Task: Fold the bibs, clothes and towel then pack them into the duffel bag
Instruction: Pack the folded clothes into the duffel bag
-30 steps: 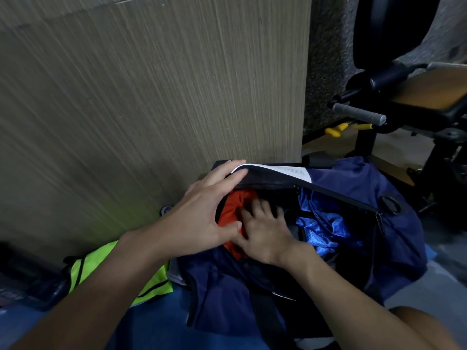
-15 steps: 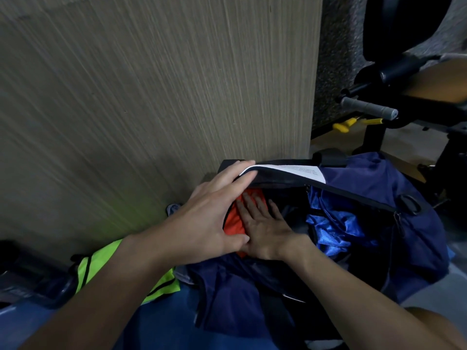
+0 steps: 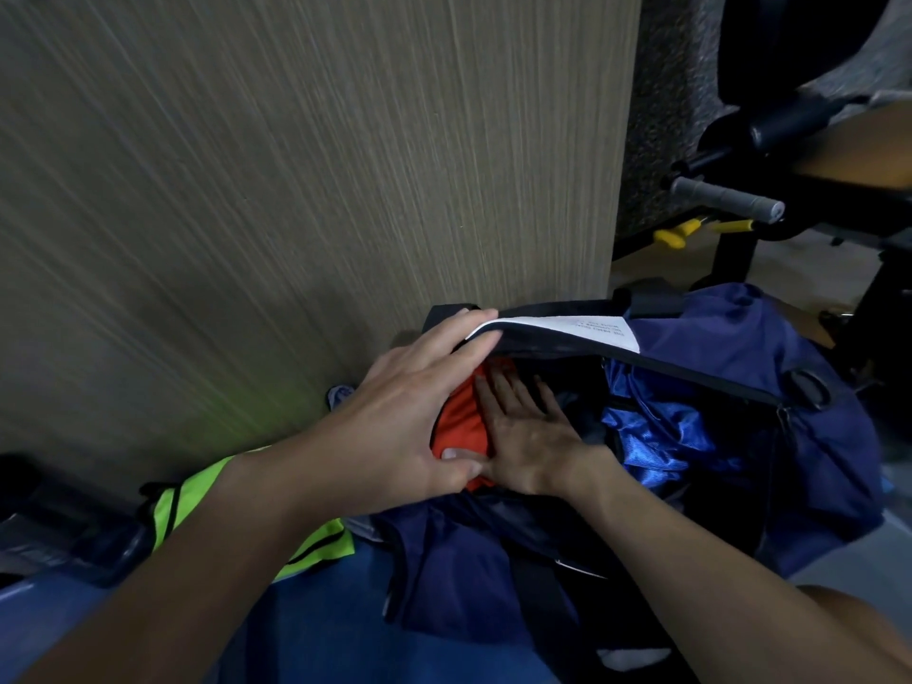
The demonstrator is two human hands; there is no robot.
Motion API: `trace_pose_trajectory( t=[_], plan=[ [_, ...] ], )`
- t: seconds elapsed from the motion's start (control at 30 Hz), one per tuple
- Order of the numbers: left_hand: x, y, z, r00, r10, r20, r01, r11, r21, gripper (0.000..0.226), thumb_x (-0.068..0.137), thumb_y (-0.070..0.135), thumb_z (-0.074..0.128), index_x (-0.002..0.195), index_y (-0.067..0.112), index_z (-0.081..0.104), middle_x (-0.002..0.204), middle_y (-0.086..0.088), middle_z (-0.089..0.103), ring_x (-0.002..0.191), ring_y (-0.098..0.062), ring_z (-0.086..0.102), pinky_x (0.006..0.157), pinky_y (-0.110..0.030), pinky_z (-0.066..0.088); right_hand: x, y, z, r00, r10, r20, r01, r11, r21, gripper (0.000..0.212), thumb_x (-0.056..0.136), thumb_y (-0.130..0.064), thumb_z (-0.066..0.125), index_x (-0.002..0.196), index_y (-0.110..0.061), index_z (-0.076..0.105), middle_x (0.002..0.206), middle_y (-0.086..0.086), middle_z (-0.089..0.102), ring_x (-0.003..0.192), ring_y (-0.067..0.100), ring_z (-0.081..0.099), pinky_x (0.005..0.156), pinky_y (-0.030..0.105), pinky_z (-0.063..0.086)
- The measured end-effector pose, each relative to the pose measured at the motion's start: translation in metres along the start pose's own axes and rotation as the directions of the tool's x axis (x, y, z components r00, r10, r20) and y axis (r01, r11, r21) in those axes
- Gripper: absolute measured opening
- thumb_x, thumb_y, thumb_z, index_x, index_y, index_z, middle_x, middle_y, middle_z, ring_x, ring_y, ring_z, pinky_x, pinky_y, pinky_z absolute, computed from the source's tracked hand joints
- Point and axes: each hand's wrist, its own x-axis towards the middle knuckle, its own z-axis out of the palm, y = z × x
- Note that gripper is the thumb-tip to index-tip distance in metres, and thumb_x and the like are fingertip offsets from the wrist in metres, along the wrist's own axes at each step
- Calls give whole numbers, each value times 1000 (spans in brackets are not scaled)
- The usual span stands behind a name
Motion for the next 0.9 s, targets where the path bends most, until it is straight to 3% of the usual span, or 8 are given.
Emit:
trace_pose_trajectory(
  t=[0.13,0.3,0.47,0.57,0.73,0.8,0.87,0.9],
  plan=[
    [0,1,-1,1000,20,5,-20,999,31,104,79,32,78,157,30,9,146,48,-17,135,24,-16,108,-5,-2,0,-1,-1,1000,16,-1,-16,1000,-1,114,76,-89,20,153,-15,-17,160,7,-25,146,19,-27,119,52,-12],
    [-4,-5,-3,997,71,-14,-68,987,146,105,72,45,70,158,23,13,161,24,-3,148,4,-9,116,-25,7,-2,4,-2,1000,15,-18,-15,1000,19,115,75,-90,21,154,-15,-14,162,7,-20,148,19,-22,119,51,-9],
    [-5,-8,-5,997,78,20,-80,973,218,107,75,42,76,158,22,11,162,20,-4,149,2,-12,118,-28,6,-6,2,-3,999,33,-15,-32,998,56,105,81,-84,19,155,-15,-11,162,6,-19,149,19,-19,119,51,-9],
    [-4,-5,-8,998,50,34,-57,960,275,96,83,43,66,159,24,10,164,18,-7,149,2,-14,122,-38,8,-15,2,-6,998,41,-37,-38,997,71,102,83,-82,18,156,-14,-8,163,6,-16,149,17,-16,120,50,-8],
    [3,-3,-6,1000,9,-25,-1,957,292,78,87,42,47,157,23,19,165,14,3,151,-2,-7,121,-41,14,-42,1,-10,981,-1,-194,6,1000,28,94,82,-74,-4,154,-18,19,162,5,15,150,19,7,121,48,-1],
    [4,-3,-2,999,-6,-52,19,965,261,73,90,40,49,156,23,22,165,14,6,151,-3,-5,120,-40,14,-57,-4,-16,960,-36,-279,35,999,-7,88,83,-67,-4,140,-21,44,147,3,42,139,23,32,117,47,16],
    [0,-4,3,998,-8,-68,24,972,233,70,94,36,56,156,24,25,165,13,9,151,-2,-5,121,-40,14,-71,-11,-22,913,-94,-397,102,995,-1,71,91,-60,7,106,-18,63,114,4,63,110,27,56,96,42,37],
    [-5,-4,6,996,-6,-85,24,977,213,68,95,36,56,155,24,27,164,13,12,151,-2,-3,121,-39,14,-78,-15,-26,881,-118,-458,151,988,35,63,95,-56,14,91,-16,63,97,4,66,95,27,60,83,38,41]
  ],
)
